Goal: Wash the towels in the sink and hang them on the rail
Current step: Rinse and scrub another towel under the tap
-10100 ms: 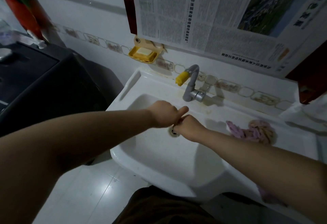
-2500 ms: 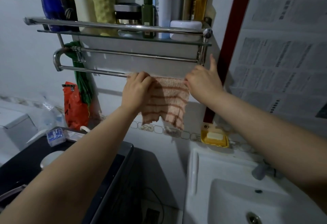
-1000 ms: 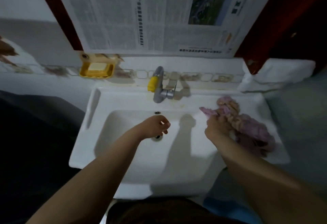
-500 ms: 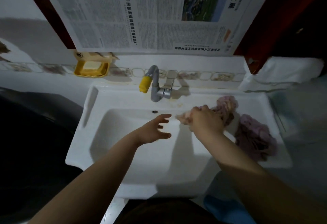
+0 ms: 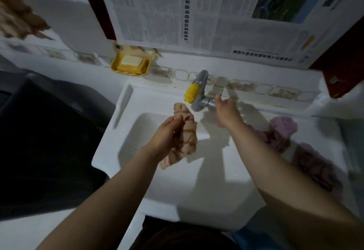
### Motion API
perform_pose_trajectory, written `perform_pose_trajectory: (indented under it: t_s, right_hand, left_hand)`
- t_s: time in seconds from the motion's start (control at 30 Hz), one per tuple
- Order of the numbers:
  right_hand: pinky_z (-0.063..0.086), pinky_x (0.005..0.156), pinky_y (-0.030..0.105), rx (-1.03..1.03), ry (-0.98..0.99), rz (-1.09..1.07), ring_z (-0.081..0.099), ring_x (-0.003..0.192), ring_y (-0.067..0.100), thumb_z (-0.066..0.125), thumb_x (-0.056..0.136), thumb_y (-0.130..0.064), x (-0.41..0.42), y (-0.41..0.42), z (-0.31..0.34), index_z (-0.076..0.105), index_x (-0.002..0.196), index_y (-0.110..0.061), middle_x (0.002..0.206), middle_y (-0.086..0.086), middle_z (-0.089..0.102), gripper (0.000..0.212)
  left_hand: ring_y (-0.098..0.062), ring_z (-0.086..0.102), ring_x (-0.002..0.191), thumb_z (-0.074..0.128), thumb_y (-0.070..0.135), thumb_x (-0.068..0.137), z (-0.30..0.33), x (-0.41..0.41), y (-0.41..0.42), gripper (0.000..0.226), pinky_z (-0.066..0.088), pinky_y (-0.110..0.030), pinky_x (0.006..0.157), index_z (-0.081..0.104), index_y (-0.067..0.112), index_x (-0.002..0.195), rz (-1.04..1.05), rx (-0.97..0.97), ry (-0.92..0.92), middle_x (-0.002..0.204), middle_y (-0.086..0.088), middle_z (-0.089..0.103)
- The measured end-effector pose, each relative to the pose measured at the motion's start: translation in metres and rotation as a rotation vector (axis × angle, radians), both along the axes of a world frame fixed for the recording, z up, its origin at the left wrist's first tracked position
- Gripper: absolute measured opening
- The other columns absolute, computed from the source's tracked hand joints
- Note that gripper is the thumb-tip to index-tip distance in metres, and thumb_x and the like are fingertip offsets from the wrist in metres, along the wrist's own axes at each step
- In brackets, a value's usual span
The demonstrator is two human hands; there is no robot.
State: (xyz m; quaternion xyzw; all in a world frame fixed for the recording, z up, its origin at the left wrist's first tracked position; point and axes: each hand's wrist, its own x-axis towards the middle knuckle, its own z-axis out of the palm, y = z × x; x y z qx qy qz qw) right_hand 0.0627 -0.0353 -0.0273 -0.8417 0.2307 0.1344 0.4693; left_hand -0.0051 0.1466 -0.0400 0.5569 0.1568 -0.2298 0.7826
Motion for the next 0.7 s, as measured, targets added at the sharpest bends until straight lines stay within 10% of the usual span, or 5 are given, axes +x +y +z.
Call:
perform_pose_trajectory:
  t_s: [0.13,0.37,0.7]
  right_hand:
    - [0.045,0.098,0.048,-0.025,0.104,-0.063,0.053,0.118,0.039,0.037,0.083,-0.073,0.052,-0.010,-0.031,0.036,0.139,-0.011,0.137,0.019,0.050,0.084]
    - [0.045,0.086,0.038,-0.324,0.024,0.089,0.058,0.110,0.040,0.036,0.100,-0.030,0.062,-0.012,-0.057,0.054,0.116,0.004,0.119,0.028,0.060,0.042]
    - [0.056,0.074,0.054,-0.219,-0.037,0.038,0.066,0.082,0.041,0.026,0.081,-0.050,0.068,-0.029,-0.105,0.059,0.099,-0.004,0.092,0.023,0.068,0.060]
  left_hand:
    - [-0.031,0.059,0.106,0.035,0.036,0.099,-0.006,0.012,0.004,0.039,0.048,-0.042,0.091,0.061,0.012,0.114,0.013,-0.010,0.065,0.108,-0.012,0.066]
    - [-0.027,0.060,0.117,0.029,0.044,0.102,-0.004,0.018,0.001,0.047,0.041,-0.049,0.105,0.056,0.018,0.131,0.020,-0.012,0.024,0.123,-0.010,0.065]
    - [-0.041,0.056,0.095,0.054,0.048,0.076,-0.005,0.022,-0.010,0.064,0.045,-0.047,0.081,0.056,-0.005,0.111,-0.006,0.090,-0.090,0.103,-0.028,0.060]
